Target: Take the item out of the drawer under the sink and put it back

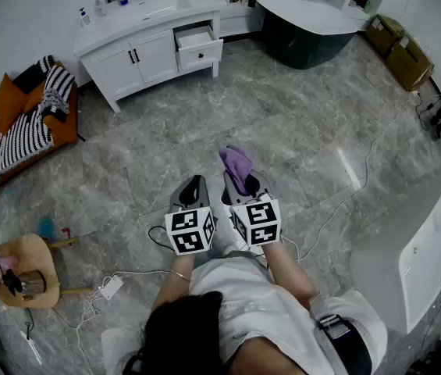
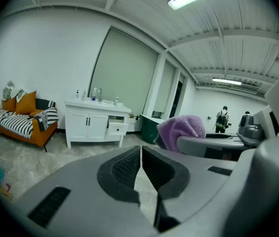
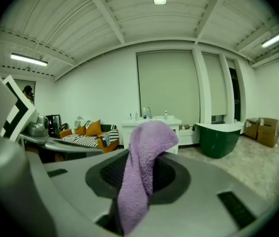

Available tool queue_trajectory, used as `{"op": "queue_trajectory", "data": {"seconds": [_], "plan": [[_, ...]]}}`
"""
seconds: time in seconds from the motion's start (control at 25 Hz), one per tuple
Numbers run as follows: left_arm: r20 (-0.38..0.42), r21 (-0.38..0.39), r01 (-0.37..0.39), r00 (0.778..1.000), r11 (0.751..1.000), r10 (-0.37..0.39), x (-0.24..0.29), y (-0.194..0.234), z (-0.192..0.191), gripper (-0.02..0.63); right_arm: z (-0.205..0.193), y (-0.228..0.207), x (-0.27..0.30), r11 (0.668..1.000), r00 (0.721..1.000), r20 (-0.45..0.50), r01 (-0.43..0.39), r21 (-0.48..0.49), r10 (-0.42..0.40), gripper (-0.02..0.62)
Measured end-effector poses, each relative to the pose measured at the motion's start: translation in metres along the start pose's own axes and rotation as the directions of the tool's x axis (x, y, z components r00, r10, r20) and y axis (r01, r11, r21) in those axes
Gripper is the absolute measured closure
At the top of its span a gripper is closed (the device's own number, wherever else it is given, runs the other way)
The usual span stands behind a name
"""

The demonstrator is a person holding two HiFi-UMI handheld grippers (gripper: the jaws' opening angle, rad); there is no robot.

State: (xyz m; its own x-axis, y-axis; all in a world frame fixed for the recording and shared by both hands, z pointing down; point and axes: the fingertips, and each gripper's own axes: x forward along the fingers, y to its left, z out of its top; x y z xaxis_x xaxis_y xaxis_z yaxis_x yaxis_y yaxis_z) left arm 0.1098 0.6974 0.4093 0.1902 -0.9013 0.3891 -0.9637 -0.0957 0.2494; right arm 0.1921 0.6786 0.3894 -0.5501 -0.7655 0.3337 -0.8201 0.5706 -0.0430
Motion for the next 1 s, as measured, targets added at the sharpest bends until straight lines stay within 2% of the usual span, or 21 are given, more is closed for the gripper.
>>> {"op": "queue_trajectory", "data": {"seconds": [0.44,1.0], "plan": [[0.017,-0.011,-0.010,1.000,1.000,0.010,-0.006,-0.001,0.000,0.589,0.003,0.004,-0.005,1.000,1.000,0.013,-0.016,0.003,0.016,0.485],[0.034,-0.030,-0.007,0.999,1.000,0.008,-0.003,-0.026,-0.008,0.589,-0.008,-0.010,-0.021,0.999,0.999,0.011,-0.033,-0.002,0.033,0.482]]}}
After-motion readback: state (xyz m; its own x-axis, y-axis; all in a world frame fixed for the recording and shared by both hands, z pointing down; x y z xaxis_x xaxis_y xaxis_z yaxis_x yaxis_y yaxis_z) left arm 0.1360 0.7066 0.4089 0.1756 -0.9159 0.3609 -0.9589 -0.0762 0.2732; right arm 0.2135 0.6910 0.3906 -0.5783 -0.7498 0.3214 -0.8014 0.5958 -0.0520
